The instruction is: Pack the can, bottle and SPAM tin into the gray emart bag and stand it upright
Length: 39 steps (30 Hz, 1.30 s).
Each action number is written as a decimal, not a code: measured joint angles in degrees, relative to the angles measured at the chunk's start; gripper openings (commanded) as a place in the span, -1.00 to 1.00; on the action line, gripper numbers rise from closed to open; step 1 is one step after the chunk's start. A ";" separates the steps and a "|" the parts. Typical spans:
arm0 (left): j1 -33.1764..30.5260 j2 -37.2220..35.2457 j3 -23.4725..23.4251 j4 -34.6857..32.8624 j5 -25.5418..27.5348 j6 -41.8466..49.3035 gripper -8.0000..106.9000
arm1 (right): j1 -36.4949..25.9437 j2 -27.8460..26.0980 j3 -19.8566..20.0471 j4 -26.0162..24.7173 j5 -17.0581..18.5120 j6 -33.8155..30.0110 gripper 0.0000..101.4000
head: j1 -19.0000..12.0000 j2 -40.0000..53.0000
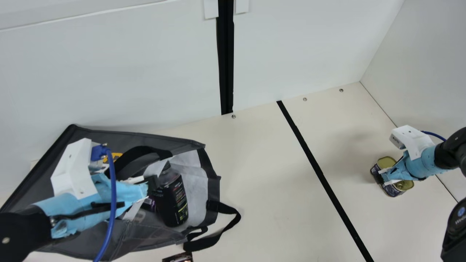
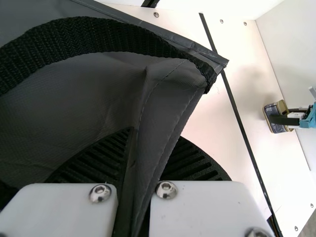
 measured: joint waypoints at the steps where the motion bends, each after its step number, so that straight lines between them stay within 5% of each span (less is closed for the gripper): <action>1: 0.00 0.00 0.00 0.00 0.00 0.00 -1.00 | 0.00 -0.06 -0.15 0.49 0.54 -0.17 -1.00 | -0.09 0.00; 11: 0.00 0.00 0.00 0.00 0.00 0.00 -1.00 | -0.42 -3.00 -0.52 2.79 4.06 -3.12 -1.00 | 0.00 0.00; 39: 0.00 0.00 0.00 0.00 0.00 0.00 -1.00 | 5.16 -20.03 7.71 5.90 11.95 -9.40 -1.00 | 0.00 0.00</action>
